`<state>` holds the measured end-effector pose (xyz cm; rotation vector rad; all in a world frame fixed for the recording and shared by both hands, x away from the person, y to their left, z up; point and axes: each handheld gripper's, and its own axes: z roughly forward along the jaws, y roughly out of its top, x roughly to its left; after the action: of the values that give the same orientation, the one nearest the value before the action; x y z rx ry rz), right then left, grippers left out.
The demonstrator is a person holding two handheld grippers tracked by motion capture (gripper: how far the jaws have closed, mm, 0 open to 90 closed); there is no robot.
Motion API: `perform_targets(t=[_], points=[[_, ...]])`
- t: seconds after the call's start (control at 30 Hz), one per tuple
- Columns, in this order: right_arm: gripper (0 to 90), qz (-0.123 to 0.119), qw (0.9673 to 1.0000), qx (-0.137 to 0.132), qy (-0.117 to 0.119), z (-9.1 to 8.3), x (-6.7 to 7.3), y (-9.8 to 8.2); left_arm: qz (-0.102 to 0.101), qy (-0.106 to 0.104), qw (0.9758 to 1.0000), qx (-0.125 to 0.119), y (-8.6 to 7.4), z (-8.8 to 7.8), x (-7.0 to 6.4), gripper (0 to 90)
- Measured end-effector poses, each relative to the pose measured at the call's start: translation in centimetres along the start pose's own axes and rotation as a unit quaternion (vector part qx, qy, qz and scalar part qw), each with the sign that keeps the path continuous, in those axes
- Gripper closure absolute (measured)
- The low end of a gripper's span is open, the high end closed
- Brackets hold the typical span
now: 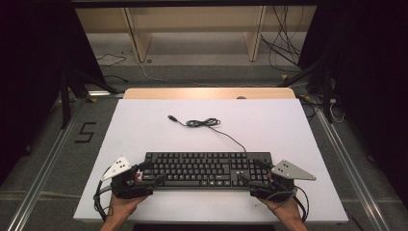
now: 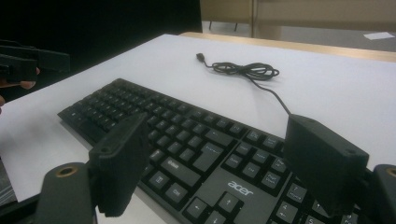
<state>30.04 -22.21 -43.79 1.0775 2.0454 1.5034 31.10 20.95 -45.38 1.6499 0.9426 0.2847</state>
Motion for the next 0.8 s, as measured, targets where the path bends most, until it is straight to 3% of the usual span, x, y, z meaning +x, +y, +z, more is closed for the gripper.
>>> perform_targets(t=[0.63, 0.8], points=[[23.7, 0.001, 1.0000, -0.001, 0.006, 0.3, 0.2, 0.1, 0.000, 0.001, 1.0000, 0.000, 0.0, 0.0, 0.0, 18.9], [24.5, 0.006, 0.9998, 0.004, 0.018, 1.1, 0.5, 0.5, 0.000, 0.005, 1.0000, 0.001, 0.0, -0.1, 0.1, 18.9]])
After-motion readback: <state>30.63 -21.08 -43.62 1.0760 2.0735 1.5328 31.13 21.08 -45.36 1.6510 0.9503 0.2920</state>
